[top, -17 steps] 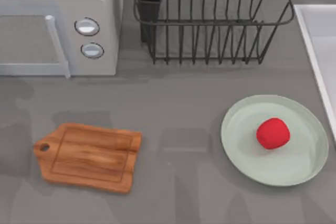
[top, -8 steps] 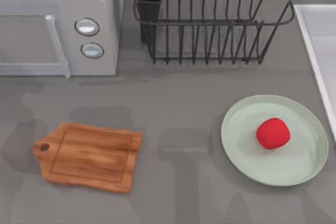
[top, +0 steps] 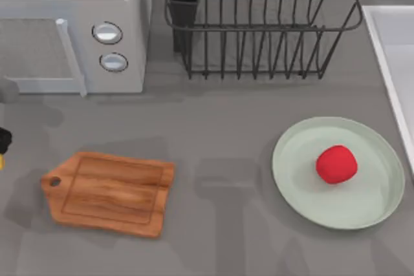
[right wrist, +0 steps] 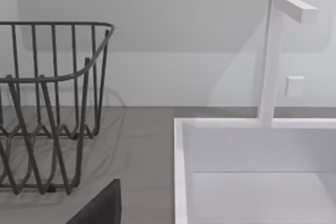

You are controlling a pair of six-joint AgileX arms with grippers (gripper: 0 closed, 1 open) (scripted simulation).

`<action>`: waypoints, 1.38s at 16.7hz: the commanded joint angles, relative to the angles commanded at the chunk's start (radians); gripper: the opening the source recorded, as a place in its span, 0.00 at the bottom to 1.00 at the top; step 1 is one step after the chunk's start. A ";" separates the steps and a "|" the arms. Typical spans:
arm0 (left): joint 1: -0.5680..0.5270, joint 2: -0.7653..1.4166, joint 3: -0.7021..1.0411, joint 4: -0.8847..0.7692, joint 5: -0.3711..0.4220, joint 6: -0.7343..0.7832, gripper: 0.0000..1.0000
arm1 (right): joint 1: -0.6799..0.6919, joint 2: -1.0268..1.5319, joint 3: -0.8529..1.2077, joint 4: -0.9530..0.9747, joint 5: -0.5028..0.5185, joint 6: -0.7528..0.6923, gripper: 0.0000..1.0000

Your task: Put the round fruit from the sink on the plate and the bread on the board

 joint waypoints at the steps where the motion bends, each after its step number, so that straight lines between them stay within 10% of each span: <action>1: -0.023 0.000 -0.015 -0.007 -0.003 -0.088 0.00 | 0.000 0.000 0.000 0.000 0.000 0.000 1.00; 16: -0.408 -0.056 -0.059 0.111 -0.040 -2.006 0.00 | 0.000 0.000 0.000 0.000 0.000 0.000 1.00; 23: -0.511 -0.043 -0.049 0.175 -0.016 -2.494 0.00 | 0.000 0.000 0.000 0.000 0.000 0.000 1.00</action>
